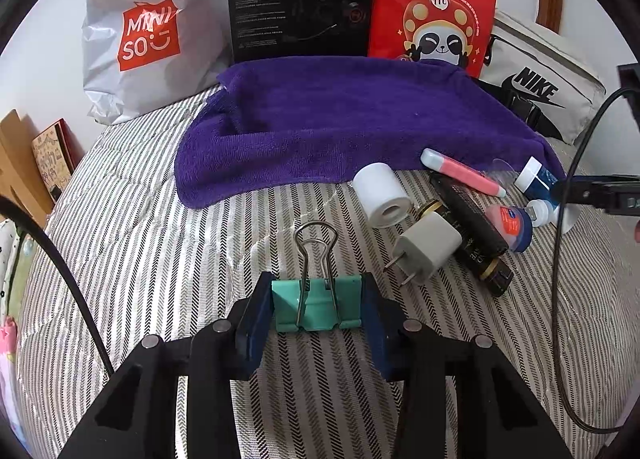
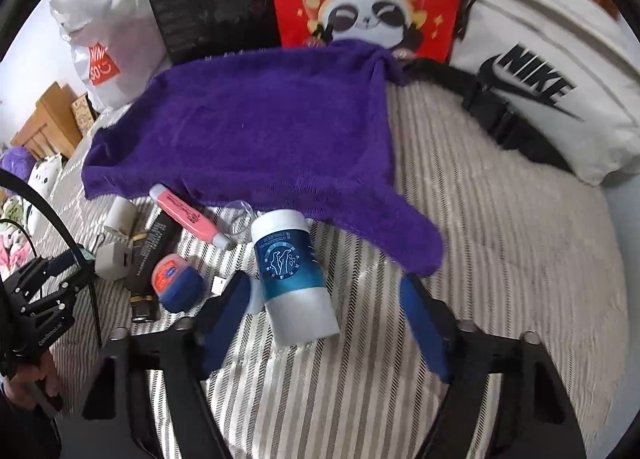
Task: Organize rigid objects
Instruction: 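Grasp the green binder clip with the left gripper while the right grasps the white-blue balm stick, then carry the clip toward the purple towel with the left while the right sets the balm stick on it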
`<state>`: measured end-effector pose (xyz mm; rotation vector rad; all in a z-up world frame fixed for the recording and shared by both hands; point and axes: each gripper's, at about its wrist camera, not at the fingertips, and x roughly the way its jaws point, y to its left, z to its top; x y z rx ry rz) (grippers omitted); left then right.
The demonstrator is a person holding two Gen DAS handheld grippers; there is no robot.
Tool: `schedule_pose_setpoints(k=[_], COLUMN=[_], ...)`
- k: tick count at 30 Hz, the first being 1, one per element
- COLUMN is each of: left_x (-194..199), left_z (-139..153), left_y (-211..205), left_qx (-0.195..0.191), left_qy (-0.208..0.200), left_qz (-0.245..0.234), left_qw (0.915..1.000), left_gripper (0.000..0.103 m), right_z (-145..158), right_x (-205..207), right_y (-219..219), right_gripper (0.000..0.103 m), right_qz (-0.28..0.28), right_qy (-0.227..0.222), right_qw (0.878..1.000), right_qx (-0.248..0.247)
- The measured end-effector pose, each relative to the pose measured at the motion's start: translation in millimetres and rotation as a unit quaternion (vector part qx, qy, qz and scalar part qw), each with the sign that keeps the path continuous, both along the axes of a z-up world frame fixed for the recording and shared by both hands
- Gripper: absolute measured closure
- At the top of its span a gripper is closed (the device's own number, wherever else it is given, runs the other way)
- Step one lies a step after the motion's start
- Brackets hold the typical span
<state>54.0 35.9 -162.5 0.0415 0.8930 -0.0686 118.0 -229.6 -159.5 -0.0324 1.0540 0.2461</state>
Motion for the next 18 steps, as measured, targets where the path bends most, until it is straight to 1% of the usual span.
schedule_pose_setpoints(k=[3, 6, 10, 12, 13, 14, 15, 16, 17, 18], left_x=[0.0, 0.1, 0.0, 0.0, 0.0, 0.1, 0.1, 0.1, 0.1, 0.0], left_z=[0.0, 0.1, 0.1, 0.1, 0.1, 0.1, 0.1, 0.1, 0.2, 0.2], left_y=[-0.1, 0.3, 0.2, 0.3, 0.3, 0.4, 0.4, 0.5, 0.4, 0.4], left_qx=[0.0, 0.0, 0.0, 0.0, 0.0, 0.0, 0.0, 0.0, 0.0, 0.0], left_qy=[0.0, 0.0, 0.0, 0.0, 0.0, 0.0, 0.0, 0.0, 0.0, 0.0], left_qz=[0.0, 0.0, 0.0, 0.0, 0.0, 0.0, 0.0, 0.0, 0.0, 0.0], left_qw=[1.0, 1.0, 1.0, 1.0, 1.0, 1.0, 1.0, 1.0, 1.0, 1.0], left_gripper=[0.062, 0.062, 0.062, 0.062, 0.062, 0.062, 0.062, 0.062, 0.062, 0.062], right_z=[-5.5, -7.0, -10.5, -15.2, -17.0, -18.9, -19.7, -19.7, -19.4, -19.7], right_x=[3.4, 5.5, 12.0, 15.3, 16.2, 16.4, 15.4, 14.2, 13.2, 13.4], right_y=[2.8, 4.5, 6.1, 11.3, 14.3, 18.6, 21.5, 24.2, 26.1, 26.4], right_gripper=[0.033, 0.034, 0.041, 0.047, 0.053, 0.057, 0.058, 0.064, 0.067, 0.067], right_qz=[0.013, 0.023, 0.029, 0.036, 0.041, 0.046, 0.049, 0.051, 0.053, 0.052], right_qy=[0.001, -0.012, -0.006, 0.003, 0.005, 0.006, 0.003, -0.002, -0.006, -0.005], right_qw=[1.0, 1.0, 0.999, 0.999, 0.999, 0.999, 0.999, 0.999, 0.998, 0.999], right_qx=[0.003, 0.0, 0.012, 0.014, 0.011, 0.005, -0.003, -0.012, -0.018, -0.017])
